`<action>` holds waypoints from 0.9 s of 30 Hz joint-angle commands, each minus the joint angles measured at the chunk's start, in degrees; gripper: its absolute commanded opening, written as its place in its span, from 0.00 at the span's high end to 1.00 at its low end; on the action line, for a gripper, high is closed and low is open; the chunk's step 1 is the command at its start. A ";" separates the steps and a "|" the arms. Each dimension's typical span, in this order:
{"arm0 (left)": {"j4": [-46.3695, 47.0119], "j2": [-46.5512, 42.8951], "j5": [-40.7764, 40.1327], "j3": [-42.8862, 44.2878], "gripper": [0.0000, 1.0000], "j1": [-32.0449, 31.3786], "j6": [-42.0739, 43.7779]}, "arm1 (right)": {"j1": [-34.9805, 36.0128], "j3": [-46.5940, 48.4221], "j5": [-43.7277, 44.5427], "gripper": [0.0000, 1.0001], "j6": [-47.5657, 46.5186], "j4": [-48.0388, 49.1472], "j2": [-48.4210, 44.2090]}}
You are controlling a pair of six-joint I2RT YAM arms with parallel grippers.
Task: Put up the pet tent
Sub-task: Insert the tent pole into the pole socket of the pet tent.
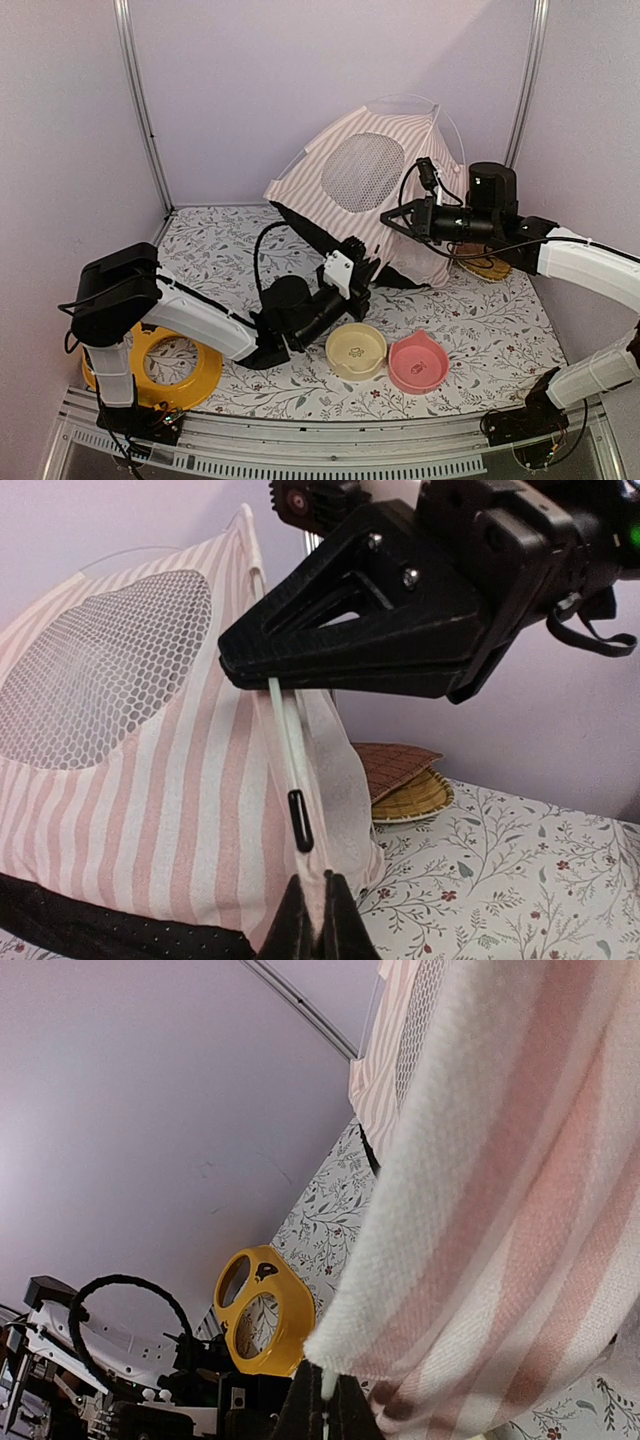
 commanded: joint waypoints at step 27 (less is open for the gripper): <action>-11.60 -1.00 3.92 -3.88 1.00 -4.48 -1.48 | -5.78 1.16 12.49 1.00 -1.98 17.19 -1.76</action>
